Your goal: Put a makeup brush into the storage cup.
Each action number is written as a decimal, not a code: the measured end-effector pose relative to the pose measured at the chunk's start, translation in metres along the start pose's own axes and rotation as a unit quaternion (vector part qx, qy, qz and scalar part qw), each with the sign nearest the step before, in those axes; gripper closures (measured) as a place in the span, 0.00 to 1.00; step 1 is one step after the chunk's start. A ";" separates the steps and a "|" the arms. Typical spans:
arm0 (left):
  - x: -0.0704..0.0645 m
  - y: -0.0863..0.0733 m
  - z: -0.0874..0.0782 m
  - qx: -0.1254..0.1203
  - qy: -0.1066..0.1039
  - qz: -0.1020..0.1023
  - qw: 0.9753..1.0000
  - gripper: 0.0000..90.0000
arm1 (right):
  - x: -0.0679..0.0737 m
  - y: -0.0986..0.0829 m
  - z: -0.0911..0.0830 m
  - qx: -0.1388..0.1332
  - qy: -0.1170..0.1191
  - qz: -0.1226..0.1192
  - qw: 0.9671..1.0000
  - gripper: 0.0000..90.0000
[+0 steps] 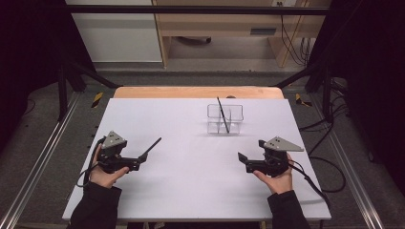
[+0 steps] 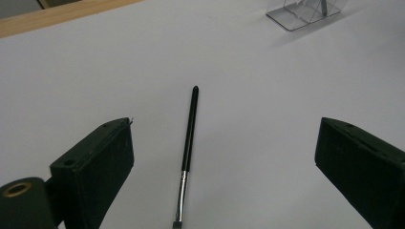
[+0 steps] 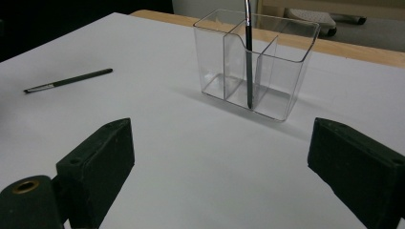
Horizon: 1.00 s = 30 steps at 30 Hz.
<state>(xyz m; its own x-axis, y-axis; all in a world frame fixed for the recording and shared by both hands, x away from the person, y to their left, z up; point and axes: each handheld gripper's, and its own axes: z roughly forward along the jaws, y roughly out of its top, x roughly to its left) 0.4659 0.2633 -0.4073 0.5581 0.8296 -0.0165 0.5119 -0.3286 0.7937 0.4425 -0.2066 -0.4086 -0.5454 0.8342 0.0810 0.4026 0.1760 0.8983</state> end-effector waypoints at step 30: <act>0.008 -0.006 0.057 0.126 0.025 0.033 0.991 0.22 | 0.002 0.002 -0.002 -0.001 0.006 -0.004 1.000 0.10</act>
<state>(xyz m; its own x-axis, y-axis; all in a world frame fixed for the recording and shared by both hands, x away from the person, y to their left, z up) 0.5047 0.2464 -0.4473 0.5666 0.8214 0.0656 0.6251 -0.4803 0.6153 0.4406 -0.2052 -0.4057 -0.5581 0.8260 0.0786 0.3960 0.1819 0.9001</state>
